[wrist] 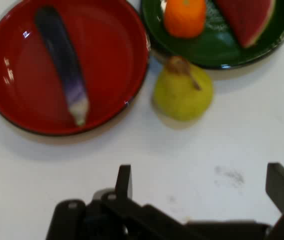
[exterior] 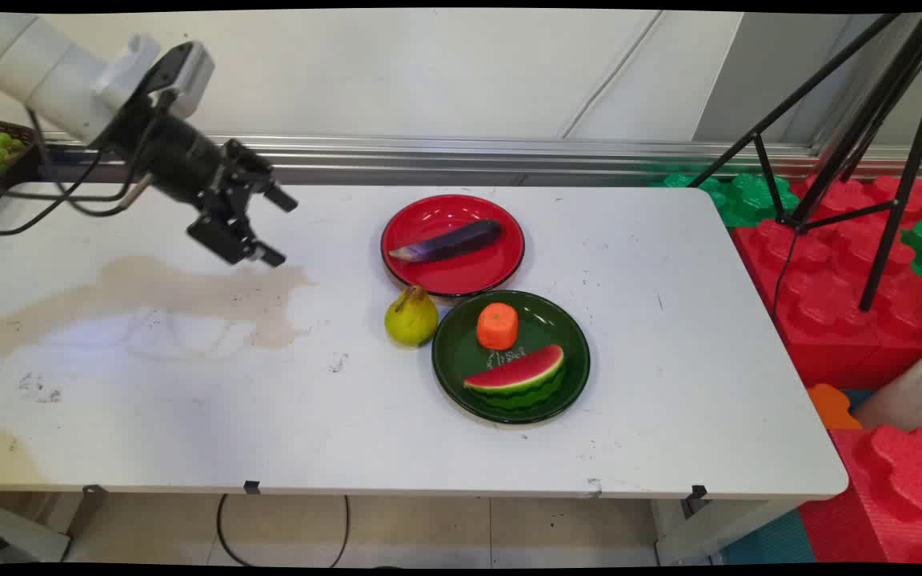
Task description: Pick up the eggplant from the red plate
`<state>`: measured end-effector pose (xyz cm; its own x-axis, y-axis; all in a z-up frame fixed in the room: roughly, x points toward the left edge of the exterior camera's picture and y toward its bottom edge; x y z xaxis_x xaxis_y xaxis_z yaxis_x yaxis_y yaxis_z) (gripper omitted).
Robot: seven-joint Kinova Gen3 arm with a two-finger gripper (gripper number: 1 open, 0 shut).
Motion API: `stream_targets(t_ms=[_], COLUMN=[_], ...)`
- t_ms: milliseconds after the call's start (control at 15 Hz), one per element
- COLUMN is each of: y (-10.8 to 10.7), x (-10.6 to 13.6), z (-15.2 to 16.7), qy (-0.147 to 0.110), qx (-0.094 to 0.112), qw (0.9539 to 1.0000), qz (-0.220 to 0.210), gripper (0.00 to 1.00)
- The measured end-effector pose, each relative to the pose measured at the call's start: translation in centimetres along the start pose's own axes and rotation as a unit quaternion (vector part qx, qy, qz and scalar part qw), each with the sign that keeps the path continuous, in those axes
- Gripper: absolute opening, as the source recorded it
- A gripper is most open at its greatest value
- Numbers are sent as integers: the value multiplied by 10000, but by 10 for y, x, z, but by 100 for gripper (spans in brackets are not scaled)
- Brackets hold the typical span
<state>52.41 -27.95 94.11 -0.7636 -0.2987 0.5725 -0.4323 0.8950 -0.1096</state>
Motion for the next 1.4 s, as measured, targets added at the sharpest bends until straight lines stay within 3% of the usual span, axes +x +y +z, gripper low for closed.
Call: stream_targets(t_ms=[667, 1400], y=[-61, -93], x=[33, 53], z=[62, 155], qy=[53, -153], qx=[173, 49], qw=[9998, 9999], qz=[126, -24], gripper=[100, 100])
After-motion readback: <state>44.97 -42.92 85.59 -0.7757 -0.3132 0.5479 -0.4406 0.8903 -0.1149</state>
